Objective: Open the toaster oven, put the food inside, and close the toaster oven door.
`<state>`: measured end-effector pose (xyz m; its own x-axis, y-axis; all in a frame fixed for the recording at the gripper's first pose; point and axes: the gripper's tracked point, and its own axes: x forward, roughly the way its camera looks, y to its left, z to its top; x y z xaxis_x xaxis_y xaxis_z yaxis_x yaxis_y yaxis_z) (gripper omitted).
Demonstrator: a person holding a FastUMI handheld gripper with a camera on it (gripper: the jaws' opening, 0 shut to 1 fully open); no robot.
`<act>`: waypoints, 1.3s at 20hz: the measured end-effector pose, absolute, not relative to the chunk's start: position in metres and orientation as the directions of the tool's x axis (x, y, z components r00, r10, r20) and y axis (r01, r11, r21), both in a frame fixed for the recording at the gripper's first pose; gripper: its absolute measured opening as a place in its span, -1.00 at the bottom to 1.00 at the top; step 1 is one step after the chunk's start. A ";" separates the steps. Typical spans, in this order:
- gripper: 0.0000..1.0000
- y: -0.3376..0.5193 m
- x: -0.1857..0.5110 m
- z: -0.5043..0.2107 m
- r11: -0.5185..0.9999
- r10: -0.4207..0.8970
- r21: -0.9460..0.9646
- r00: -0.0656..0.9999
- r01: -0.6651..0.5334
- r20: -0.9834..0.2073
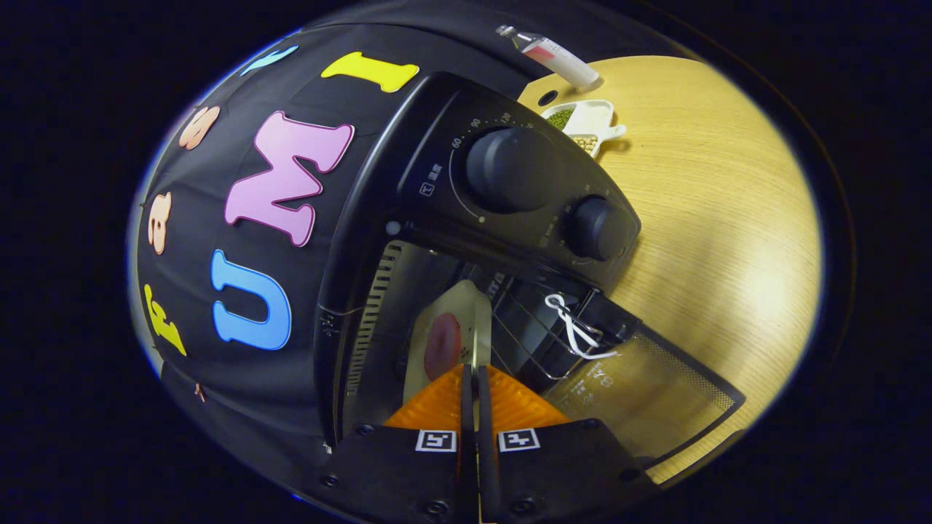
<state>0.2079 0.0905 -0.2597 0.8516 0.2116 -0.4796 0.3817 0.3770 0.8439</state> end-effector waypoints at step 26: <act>0.98 0.090 0.029 -0.235 0.944 0.214 0.330 0.758 0.001 -0.616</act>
<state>0.0295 0.0904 -0.2354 0.7580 0.2141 -0.6162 0.0015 0.9441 0.3298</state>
